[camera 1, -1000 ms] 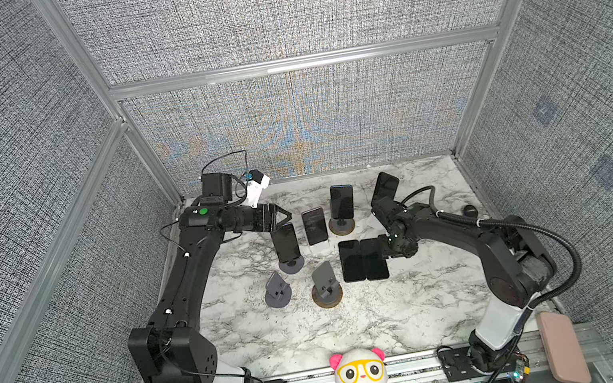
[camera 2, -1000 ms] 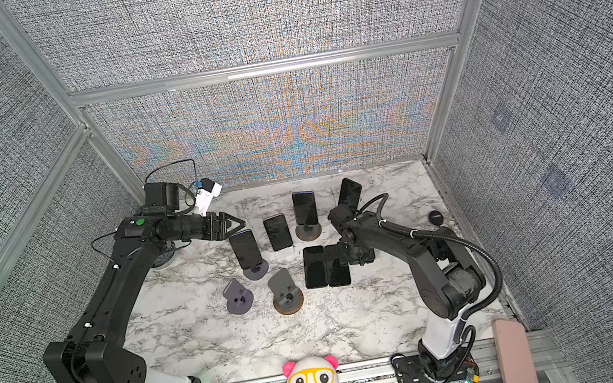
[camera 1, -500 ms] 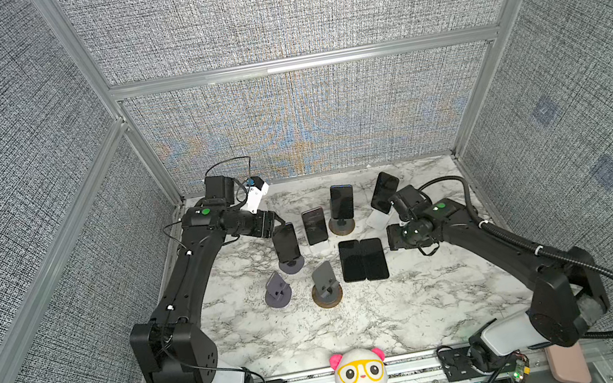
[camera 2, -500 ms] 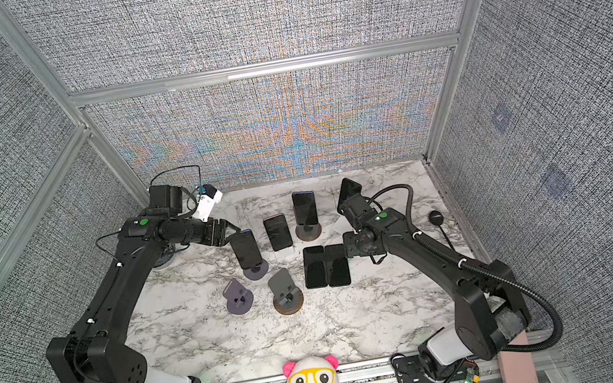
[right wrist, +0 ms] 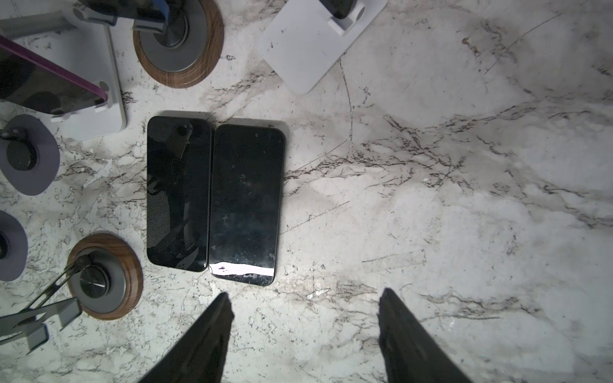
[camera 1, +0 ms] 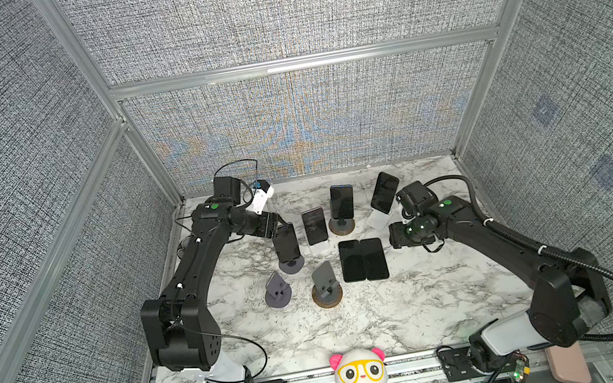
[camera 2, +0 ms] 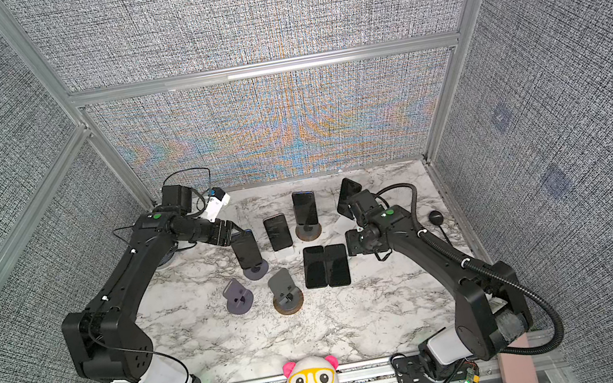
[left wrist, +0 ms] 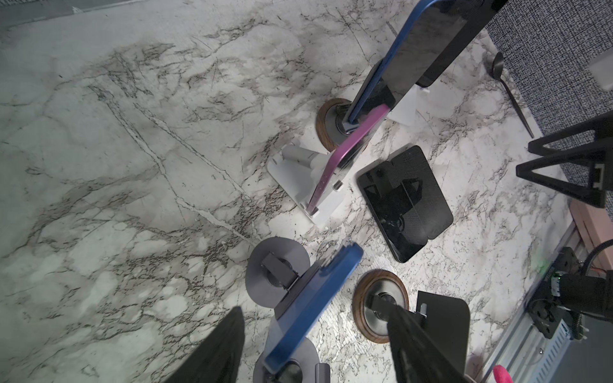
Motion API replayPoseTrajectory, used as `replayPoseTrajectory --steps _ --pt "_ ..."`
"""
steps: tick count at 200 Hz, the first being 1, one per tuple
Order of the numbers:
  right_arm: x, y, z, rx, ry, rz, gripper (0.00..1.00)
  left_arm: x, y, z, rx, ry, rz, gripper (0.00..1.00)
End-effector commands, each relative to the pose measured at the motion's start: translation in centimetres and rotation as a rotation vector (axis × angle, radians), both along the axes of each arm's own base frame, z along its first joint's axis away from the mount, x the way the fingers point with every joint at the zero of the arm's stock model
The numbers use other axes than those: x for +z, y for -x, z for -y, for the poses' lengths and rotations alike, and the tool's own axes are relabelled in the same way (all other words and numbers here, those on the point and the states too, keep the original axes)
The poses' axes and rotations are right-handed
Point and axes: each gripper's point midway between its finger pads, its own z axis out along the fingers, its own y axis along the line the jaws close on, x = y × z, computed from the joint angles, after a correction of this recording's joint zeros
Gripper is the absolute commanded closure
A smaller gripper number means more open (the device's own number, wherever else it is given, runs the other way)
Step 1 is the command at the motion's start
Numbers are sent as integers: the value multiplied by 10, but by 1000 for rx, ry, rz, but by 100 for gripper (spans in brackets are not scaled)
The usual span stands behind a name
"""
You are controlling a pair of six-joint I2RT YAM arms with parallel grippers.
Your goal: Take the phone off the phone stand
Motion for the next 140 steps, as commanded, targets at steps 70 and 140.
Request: replayPoseTrajectory --steps 70,140 --pt "3 -14 -9 35 -53 1 34 -19 0 4 -35 3 -67 36" --pt "1 -13 -9 37 -51 -9 34 -27 0 5 -41 6 -102 65"
